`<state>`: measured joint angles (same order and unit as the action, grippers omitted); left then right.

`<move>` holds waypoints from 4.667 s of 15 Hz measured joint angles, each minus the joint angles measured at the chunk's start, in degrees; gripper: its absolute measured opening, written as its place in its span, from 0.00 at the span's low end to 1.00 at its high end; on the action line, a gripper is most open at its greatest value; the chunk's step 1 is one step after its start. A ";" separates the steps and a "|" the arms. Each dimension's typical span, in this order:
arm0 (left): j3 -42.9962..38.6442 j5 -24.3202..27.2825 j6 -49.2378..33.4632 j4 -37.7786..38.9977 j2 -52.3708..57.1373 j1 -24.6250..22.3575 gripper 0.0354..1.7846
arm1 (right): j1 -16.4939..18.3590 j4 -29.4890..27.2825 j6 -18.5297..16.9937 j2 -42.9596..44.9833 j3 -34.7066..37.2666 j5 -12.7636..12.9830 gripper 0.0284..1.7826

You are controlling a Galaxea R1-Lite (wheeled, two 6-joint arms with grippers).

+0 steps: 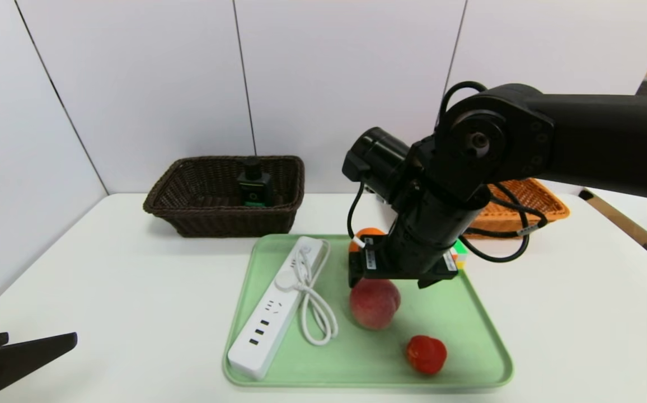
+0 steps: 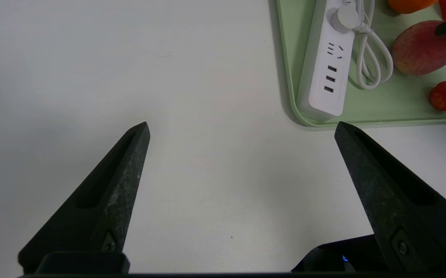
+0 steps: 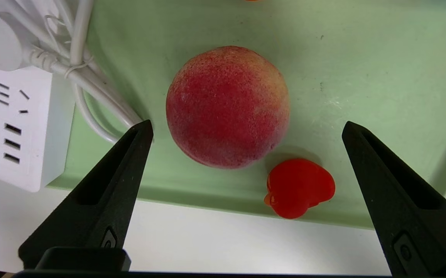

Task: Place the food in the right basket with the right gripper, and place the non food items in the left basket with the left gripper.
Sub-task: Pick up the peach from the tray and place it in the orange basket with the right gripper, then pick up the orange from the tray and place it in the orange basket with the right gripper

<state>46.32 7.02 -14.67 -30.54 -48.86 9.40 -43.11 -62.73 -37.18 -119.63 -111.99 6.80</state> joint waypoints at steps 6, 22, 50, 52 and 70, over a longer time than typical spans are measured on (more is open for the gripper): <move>-0.30 0.05 0.11 0.02 -0.28 0.00 0.94 | -0.11 1.22 0.04 -3.25 -0.07 0.02 0.95; -1.15 0.15 0.20 0.04 -0.33 0.00 0.94 | -0.11 3.17 0.22 -7.35 0.00 0.00 0.65; -1.82 -0.05 -0.10 0.02 0.99 0.00 0.94 | 31.91 44.00 6.90 -6.92 0.48 -5.86 0.64; -1.89 -0.05 -0.10 -0.05 1.15 0.00 0.94 | 32.06 44.06 7.47 -8.46 0.45 -5.33 0.69; -2.56 -0.05 -0.07 -0.66 2.89 0.00 0.94 | 8.48 20.78 9.84 16.43 0.45 0.33 0.93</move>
<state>43.76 6.97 -14.74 -31.20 -45.97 9.40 -34.62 -41.95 -27.34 -103.19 -111.54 7.13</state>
